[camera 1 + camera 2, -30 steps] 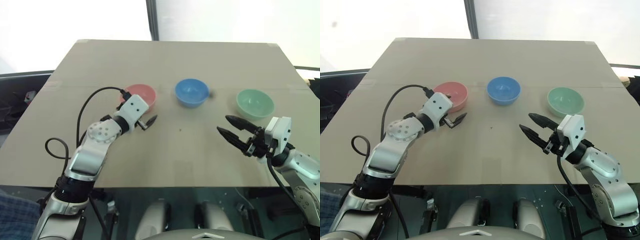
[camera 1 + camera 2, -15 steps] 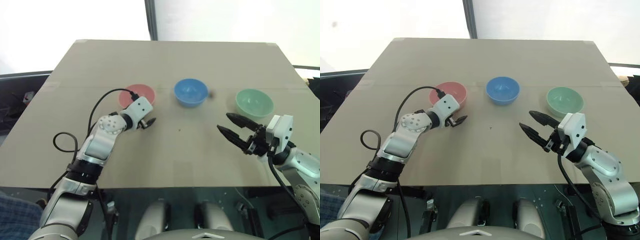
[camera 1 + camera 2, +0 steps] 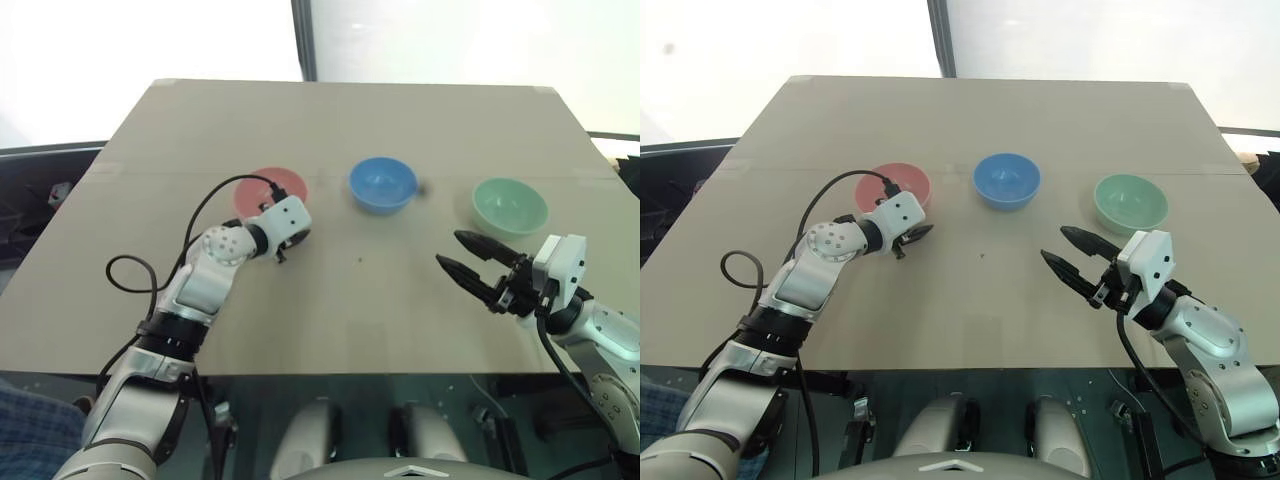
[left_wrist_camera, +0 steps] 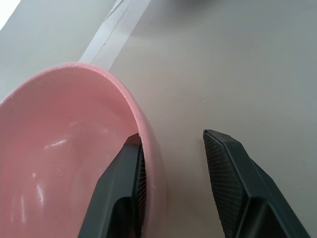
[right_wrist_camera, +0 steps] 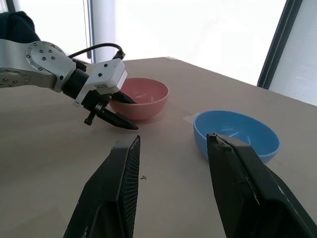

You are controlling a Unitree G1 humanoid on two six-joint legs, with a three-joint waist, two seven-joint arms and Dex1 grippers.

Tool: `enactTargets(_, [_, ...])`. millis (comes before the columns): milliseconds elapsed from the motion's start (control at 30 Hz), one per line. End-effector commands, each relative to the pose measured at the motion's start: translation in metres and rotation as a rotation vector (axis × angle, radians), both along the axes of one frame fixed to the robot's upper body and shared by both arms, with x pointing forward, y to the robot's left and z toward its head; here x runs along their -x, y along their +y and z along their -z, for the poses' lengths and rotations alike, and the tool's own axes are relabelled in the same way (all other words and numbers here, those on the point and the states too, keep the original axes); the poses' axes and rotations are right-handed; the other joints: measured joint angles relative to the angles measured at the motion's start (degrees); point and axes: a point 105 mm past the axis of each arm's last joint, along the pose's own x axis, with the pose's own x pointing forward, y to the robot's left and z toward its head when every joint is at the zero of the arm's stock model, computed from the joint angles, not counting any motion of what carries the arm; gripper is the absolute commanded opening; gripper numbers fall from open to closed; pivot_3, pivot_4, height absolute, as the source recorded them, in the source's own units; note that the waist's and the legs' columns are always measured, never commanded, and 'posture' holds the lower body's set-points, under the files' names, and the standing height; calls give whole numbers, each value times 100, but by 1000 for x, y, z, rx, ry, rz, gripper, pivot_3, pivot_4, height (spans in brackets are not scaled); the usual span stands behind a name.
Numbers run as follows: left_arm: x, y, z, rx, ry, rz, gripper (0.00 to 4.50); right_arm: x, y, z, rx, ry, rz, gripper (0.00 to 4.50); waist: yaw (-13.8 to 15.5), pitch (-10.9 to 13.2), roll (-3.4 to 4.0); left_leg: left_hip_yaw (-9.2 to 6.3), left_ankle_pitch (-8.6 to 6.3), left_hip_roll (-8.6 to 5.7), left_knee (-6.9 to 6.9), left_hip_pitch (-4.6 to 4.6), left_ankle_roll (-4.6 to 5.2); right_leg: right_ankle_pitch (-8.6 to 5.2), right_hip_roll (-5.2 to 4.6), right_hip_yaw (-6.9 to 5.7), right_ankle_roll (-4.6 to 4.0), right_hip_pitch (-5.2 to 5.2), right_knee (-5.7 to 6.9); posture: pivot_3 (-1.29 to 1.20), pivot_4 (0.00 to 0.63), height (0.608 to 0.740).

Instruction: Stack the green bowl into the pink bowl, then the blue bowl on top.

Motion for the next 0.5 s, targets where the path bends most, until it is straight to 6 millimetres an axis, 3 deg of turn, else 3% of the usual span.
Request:
enactTargets(33, [-1, -13, -22, -1, -80, 73, 1852, 3, 0, -11, 1, -57, -5, 2210, 1, 0, 0, 0, 0, 0, 1, 0, 0, 0, 0, 0, 0, 0, 1, 0, 150, 740])
enactTargets(200, [5, -21, -18, -16, -60, 139, 1852, 3, -1, -11, 5, -57, 2, 2210, -3, 0, 0, 1, 0, 0, 3, 0, 0, 0, 1, 0, 0, 0, 3, 0, 150, 740])
enactTargets(300, [6, -21, -17, -8, -53, 141, 1170, 4, -2, -10, 7, -54, 7, 2210, -3, 0, 0, 1, 0, 0, 3, 1, 0, 0, 2, 0, 0, 0, 5, 0, 150, 740])
enactTargets(367, [7, -21, -16, -8, -47, 145, 245, 4, -3, -10, 7, -53, 11, 2210, -3, 0, 0, 1, 0, 0, 4, 1, 0, 0, 2, 0, 0, 0, 6, 0, 150, 740])
enactTargets(500, [7, -23, -16, -4, -49, 151, 108, 3, -4, -9, 10, -54, 20, 2210, 0, 0, -1, 1, -1, 0, 6, 0, 2, 0, 2, 0, 0, 1, 6, 0, 150, 740])
